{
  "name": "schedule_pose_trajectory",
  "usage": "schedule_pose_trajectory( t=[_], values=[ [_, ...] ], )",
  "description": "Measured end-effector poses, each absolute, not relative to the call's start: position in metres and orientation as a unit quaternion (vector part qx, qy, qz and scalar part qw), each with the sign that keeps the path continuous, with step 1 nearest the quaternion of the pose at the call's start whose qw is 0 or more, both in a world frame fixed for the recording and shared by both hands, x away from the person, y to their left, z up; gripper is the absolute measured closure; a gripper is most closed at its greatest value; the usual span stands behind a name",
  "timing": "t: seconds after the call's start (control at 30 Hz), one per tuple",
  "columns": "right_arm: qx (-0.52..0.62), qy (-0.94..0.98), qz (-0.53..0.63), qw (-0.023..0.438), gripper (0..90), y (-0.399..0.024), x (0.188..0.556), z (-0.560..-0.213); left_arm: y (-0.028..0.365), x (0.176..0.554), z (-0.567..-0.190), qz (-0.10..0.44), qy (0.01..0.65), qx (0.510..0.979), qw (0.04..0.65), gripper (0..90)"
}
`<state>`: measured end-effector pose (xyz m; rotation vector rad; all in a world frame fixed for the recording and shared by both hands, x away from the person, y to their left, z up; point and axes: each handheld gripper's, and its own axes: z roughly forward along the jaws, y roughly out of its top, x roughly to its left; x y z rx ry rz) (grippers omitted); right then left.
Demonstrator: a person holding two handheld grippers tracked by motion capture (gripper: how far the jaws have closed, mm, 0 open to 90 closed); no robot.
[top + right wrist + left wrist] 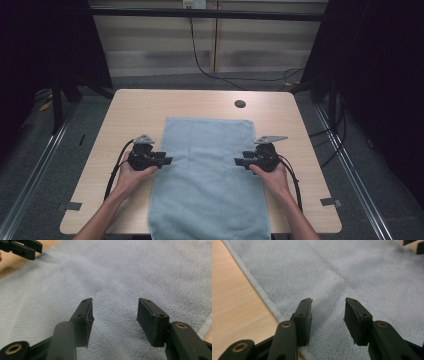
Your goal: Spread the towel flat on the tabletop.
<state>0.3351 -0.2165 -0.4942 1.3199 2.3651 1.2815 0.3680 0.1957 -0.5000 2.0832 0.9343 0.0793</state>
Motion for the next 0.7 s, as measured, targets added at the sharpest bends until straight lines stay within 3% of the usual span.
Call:
schedule_pose_trajectory(
  t=[0.3, 0.6, 0.7],
  values=[
    [0.428, 0.803, 0.410, 0.053, 46.1, -0.214, 0.315, -0.505, 0.200, 0.351, -0.505, 0.025, 0.343, 0.840, 0.420, 55.8],
    [0.420, 0.805, 0.412, 0.074, 45.6, -0.213, 0.287, -0.506, 0.203, 0.316, -0.503, 0.030, 0.321, 0.850, 0.416, 56.2],
    [0.420, 0.806, 0.415, 0.051, 45.5, -0.213, 0.281, -0.505, 0.206, 0.307, -0.504, 0.025, 0.318, 0.850, 0.420, 56.1]
  ],
)
